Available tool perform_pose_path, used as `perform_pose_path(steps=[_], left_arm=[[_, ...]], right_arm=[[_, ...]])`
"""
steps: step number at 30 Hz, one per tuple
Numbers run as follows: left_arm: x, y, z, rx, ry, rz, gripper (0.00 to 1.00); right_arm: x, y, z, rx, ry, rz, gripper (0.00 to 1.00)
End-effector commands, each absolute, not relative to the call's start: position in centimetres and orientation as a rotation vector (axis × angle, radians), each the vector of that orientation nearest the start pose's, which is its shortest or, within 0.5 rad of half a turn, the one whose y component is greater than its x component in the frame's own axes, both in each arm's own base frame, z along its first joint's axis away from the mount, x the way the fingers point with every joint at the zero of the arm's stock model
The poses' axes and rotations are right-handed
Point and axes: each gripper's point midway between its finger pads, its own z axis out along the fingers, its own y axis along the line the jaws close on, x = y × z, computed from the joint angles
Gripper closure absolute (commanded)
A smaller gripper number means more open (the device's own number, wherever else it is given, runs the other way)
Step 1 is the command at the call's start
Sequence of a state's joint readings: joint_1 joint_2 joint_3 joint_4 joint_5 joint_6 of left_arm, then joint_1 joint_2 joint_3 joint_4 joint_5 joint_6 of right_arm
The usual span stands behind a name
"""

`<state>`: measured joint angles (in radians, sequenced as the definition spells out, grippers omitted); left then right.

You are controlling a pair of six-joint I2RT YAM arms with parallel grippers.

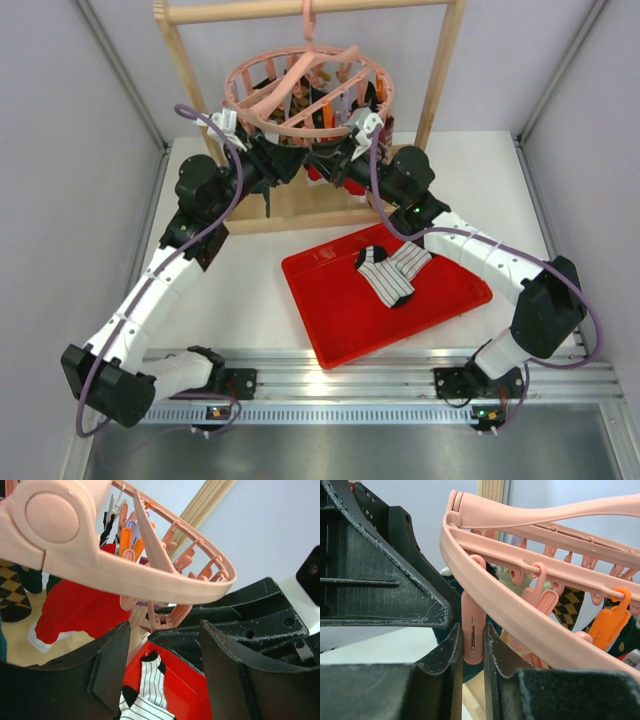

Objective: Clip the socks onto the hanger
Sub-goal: Open the clamp at the hanger.

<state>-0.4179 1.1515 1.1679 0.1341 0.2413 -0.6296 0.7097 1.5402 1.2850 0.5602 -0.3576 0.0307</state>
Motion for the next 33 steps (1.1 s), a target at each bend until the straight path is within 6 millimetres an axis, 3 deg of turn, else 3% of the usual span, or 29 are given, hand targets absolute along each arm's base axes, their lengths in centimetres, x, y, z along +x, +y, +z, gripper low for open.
perform_pose_path(steps=[1, 10, 14, 21, 33], left_arm=[[33.2, -21.8, 46.4, 0.051, 1.388, -1.039, 0.38], [34.1, -21.6, 47.5, 0.010, 1.375, -1.010, 0.42], [34.6, -21.9, 46.9, 0.017, 1.400, -0.978, 0.46], [33.4, -22.5, 46.2, 0.089, 1.390, -1.008, 0.50], [32.8, -21.4, 45.0, 0.132, 1.421, -0.903, 0.40]], right_arm=[[31.9, 37.3, 45.3, -0.716, 1.010, 0.896, 1.00], [31.8, 37.6, 45.1, -0.683, 1.050, 0.868, 1.00], [31.8, 37.5, 45.4, -0.672, 1.052, 0.868, 1.00], [31.9, 37.6, 45.5, -0.666, 1.057, 0.881, 1.00], [30.7, 38.0, 45.8, -0.690, 1.029, 0.943, 1.00]])
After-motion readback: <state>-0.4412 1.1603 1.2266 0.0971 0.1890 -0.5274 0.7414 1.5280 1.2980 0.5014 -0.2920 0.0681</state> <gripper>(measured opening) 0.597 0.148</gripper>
